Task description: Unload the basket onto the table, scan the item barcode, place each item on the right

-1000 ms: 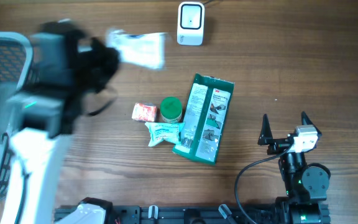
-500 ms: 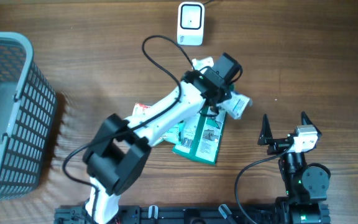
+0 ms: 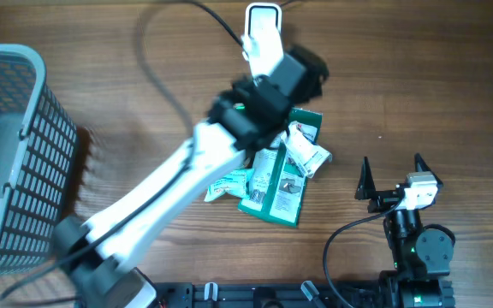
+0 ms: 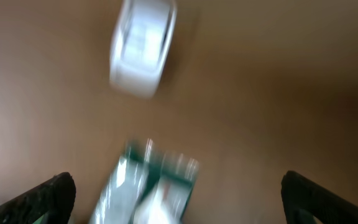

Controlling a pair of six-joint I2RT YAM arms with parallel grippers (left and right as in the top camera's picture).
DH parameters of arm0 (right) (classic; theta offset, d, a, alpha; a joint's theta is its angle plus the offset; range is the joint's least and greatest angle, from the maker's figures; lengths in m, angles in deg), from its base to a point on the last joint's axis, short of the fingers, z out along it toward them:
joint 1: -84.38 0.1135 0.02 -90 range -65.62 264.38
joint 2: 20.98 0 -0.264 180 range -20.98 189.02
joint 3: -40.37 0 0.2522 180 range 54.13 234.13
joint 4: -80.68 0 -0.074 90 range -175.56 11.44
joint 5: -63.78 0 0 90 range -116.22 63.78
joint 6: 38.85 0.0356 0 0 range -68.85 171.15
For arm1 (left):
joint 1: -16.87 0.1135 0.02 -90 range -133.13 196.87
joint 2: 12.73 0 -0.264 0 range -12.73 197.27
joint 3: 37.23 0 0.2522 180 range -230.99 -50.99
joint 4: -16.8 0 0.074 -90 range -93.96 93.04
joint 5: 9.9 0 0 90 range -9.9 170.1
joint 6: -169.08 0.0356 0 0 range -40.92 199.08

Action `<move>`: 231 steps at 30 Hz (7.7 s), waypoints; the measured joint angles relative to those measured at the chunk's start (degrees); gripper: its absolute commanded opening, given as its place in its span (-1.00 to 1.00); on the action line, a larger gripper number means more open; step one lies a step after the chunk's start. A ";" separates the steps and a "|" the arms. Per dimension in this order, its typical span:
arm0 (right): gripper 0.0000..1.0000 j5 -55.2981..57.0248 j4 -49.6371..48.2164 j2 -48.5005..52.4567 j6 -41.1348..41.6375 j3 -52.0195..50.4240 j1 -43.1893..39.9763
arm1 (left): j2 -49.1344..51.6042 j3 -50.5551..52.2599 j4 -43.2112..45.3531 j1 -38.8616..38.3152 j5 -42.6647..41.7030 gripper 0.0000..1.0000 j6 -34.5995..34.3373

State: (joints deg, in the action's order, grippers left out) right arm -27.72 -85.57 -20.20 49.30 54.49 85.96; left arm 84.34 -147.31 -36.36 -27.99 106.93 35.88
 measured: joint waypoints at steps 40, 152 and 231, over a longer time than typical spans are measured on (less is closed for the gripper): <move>0.99 0.02 0.00 0.00 0.00 0.00 0.00 | -71.41 18.47 20.81 28.35 14.82 1.00 32.76; 1.00 0.02 0.00 0.00 0.00 0.00 0.00 | -96.50 80.00 -1.60 39.45 15.43 1.00 -15.12; 0.99 0.02 0.00 0.00 0.00 0.00 0.00 | -96.50 84.59 -4.39 39.45 16.76 1.00 -15.85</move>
State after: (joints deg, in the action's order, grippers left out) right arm -27.70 -85.57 -20.20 49.30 54.49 85.96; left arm -12.15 -62.72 -40.75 11.46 123.70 20.04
